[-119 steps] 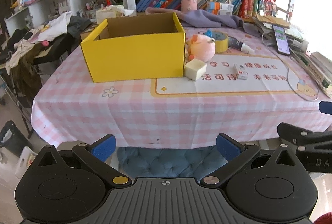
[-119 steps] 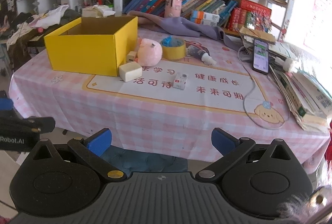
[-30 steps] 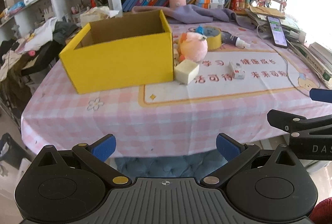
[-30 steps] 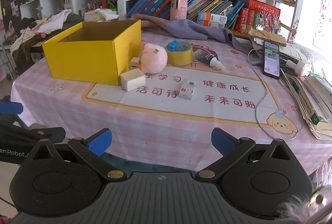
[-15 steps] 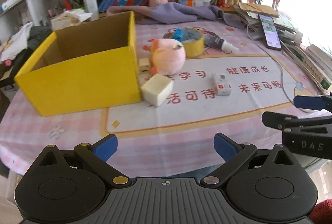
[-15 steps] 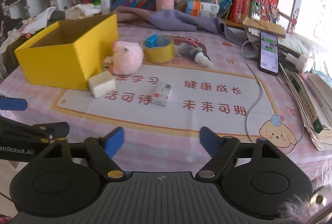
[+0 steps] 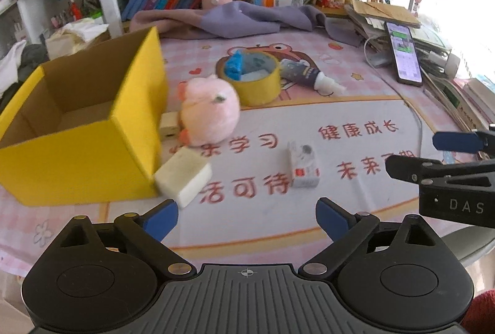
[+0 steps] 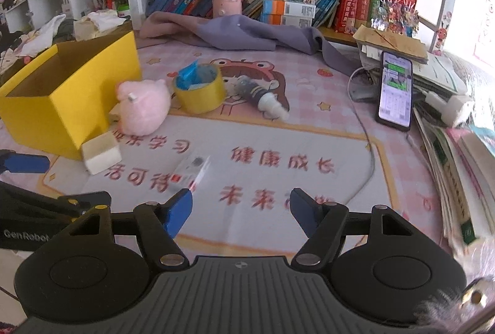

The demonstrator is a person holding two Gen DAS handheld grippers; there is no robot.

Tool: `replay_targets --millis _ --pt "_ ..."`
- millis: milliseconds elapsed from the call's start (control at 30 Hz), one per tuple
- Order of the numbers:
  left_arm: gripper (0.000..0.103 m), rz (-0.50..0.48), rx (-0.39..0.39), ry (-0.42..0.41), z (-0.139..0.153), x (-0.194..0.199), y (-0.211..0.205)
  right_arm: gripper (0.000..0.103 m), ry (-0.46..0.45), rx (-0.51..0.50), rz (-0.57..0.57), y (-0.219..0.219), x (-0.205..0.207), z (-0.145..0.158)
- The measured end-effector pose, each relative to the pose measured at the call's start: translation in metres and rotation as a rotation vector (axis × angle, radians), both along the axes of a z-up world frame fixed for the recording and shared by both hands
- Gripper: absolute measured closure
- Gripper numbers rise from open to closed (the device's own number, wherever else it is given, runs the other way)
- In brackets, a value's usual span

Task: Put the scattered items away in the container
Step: 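Close the left gripper on the small white medicine box while the right gripper grasps the spray bottle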

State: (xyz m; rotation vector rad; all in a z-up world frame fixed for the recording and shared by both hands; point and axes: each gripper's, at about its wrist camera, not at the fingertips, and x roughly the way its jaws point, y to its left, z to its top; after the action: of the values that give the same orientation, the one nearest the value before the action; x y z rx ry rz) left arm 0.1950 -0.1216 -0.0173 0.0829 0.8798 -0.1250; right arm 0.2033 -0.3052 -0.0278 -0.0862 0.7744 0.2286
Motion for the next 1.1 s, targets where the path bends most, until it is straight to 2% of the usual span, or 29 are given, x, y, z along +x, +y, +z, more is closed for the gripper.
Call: replay_targets --millis 233,333,400,500,800,967,1033,1100 --pt "0.006 0.011 0.02 0.01 -0.002 0.031 -0.03 0.034 0.01 0.017 0.029 -0.028 0.041 -0.001" --pt "0.008 0.022 0.028 0.02 -0.005 0.046 -0.039 0.03 0.015 0.023 0.038 -0.038 0.059 -0.004" --pt "0.013 0.028 0.032 0.032 -0.008 0.056 -0.045 0.029 0.016 0.03 0.046 -0.044 0.072 -0.005" --pt "0.015 0.036 0.038 0.051 -0.013 0.07 -0.051 0.028 0.02 0.037 0.059 -0.049 0.09 -0.008" --pt "0.044 0.053 0.031 0.164 -0.039 0.101 -0.058 0.028 0.056 0.03 0.134 -0.047 0.135 -0.023" --pt "0.045 0.023 0.022 0.178 -0.044 0.104 -0.064 0.028 0.04 0.002 0.185 -0.036 0.161 -0.028" --pt "0.055 0.021 0.035 0.206 -0.049 0.104 -0.066 0.028 0.025 -0.021 0.221 -0.03 0.173 -0.031" --pt "0.055 0.028 0.026 0.211 -0.052 0.104 -0.065 0.029 0.013 -0.05 0.254 -0.023 0.187 -0.036"
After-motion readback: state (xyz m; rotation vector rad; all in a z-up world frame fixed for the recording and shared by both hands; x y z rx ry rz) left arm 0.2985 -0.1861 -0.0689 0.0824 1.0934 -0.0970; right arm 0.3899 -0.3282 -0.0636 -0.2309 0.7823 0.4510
